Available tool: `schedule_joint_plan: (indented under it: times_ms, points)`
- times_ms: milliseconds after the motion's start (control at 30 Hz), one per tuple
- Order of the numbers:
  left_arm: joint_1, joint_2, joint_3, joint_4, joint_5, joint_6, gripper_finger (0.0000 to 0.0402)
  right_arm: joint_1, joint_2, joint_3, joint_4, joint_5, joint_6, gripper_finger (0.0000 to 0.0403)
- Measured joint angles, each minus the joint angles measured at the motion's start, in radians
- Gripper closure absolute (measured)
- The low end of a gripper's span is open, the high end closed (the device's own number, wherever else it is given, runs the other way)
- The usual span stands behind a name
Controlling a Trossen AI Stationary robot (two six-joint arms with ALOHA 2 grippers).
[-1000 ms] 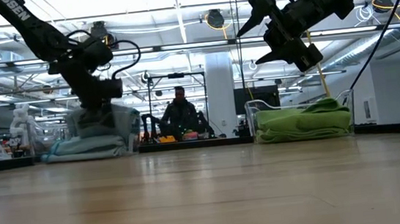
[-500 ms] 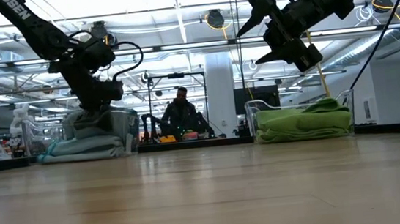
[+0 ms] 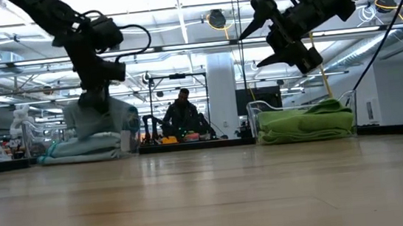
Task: Sort microfiber towel by color & place in baskets
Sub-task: Stack the blue towel on top of the blue towel in the left transparent bin
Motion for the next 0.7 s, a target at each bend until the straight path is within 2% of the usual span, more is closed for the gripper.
schedule_joint_plan:
  times_ms: [233,467,600,700]
  points:
    - [-0.001,-0.007,0.071,-0.233,0.17,-0.158,0.0192,-0.052,0.0,0.0,0.0,0.0,-0.01,0.0124]
    - [-0.001,-0.007,0.077,-0.282,0.251,-0.191,0.0192,-0.071,0.0,0.0,0.0,-0.002,-0.01,0.0124]
    - [0.006,-0.007,0.097,-0.315,0.381,-0.336,0.0192,-0.071,0.0,0.0,0.0,-0.003,-0.01,0.0124]
    - [0.011,-0.007,0.125,-0.317,0.433,-0.482,0.0203,-0.071,0.0,0.0,0.0,-0.003,-0.01,0.0124]
